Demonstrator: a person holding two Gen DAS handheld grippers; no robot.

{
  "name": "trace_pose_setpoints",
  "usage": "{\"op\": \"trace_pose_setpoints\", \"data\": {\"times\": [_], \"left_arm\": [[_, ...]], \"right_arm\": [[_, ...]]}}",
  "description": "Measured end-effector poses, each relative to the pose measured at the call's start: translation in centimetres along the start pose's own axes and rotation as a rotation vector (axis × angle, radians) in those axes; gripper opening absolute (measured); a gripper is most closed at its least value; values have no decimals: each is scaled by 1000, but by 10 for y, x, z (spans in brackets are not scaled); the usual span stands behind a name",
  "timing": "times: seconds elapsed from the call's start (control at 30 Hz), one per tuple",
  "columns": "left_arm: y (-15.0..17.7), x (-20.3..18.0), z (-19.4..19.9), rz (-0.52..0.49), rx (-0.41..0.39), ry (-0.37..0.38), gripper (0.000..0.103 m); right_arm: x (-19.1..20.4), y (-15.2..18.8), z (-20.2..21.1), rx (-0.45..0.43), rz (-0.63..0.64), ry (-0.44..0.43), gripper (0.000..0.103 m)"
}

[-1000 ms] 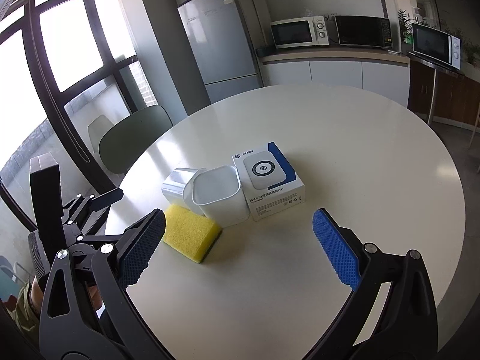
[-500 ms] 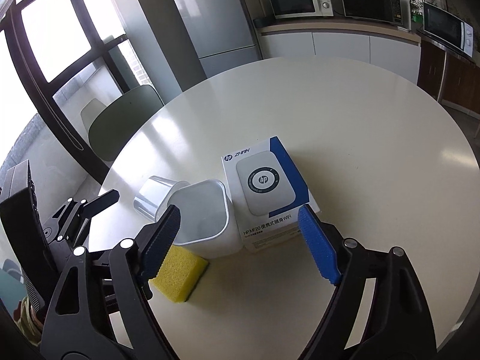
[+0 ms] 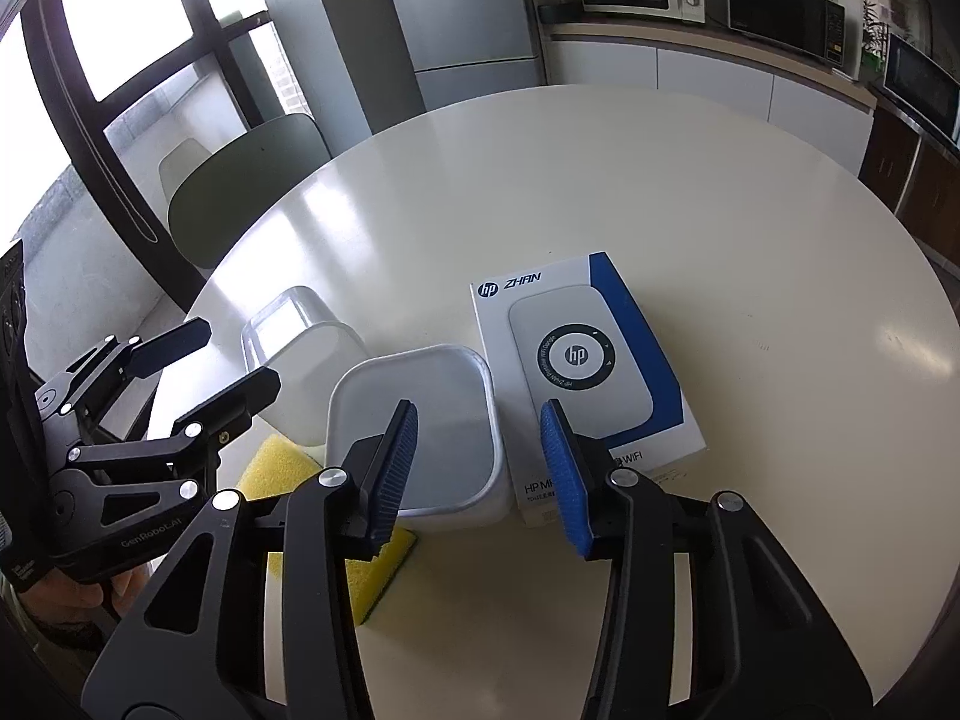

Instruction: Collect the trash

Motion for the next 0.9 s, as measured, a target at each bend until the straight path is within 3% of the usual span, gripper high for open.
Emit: {"op": "trace_pose_setpoints", "data": {"times": [0.2,0.3,0.33,0.47,0.6,0.9], "left_arm": [[5,7,-11,4,13,-20,50],[7,9,-15,13,15,-26,31],[7,10,-15,19,8,-32,22],[3,17,-13,53,-18,-42,5],[-2,23,-8,97,-38,-38,3],[-2,39,29,176,-88,-17,3]], "right_arm": [[5,3,-7,14,40,17,24],[4,4,-8,16,34,12,11],[5,4,-8,16,33,4,11],[7,5,-5,0,45,1,11],[1,1,5,-47,28,10,4],[-1,8,32,-117,-47,-27,4]]}}
Point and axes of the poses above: each gripper's, at about its wrist camera, not at the fingertips, and z roughly against the way its jaws point, x to its left, y to its underside, the point moved 10 cm from there along -z, roughly the way its jaws point, and after that the axes turned 8 degrees about -x, right-handed, at the moved point
